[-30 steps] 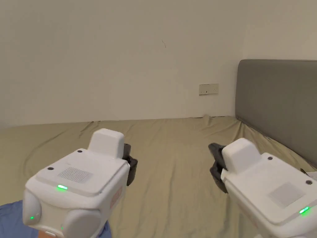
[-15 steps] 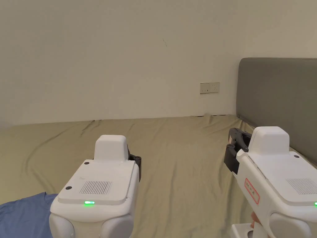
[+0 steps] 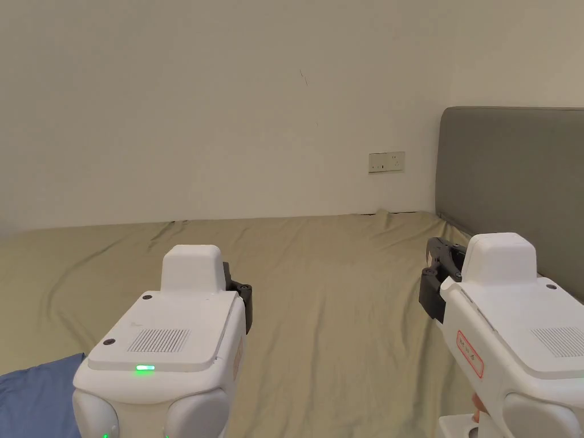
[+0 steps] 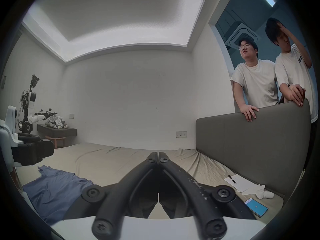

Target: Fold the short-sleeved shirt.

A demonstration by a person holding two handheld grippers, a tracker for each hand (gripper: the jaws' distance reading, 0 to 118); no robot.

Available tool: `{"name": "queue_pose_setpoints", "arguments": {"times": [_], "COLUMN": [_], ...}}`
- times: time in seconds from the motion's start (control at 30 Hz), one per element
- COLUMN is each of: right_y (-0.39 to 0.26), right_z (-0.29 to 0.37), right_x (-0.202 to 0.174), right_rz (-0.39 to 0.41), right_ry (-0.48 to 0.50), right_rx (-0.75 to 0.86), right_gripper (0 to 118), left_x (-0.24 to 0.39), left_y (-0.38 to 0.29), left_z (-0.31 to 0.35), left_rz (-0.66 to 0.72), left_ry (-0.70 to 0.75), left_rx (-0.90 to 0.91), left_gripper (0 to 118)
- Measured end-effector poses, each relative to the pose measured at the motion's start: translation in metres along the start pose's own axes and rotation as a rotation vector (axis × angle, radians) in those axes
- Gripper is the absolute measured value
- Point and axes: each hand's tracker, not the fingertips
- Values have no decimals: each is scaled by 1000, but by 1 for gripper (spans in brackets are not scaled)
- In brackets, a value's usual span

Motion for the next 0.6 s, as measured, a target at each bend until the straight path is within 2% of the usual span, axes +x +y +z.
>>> {"name": "queue_pose_setpoints", "arguments": {"times": [0.27, 0.6], "right_y": [-2, -2], "right_z": [0, -1], "right_x": [0, -1], "right_rz": [25, 16], "right_ry": [0, 10], "right_rx": [-7, -12], "right_gripper": [1, 1], "left_x": [-1, -5], "left_y": [3, 3], "left_z": [1, 0], "left_rz": [-1, -8], "left_ry": [3, 8], "left_rx": [8, -2], "left_gripper": [0, 0]}}
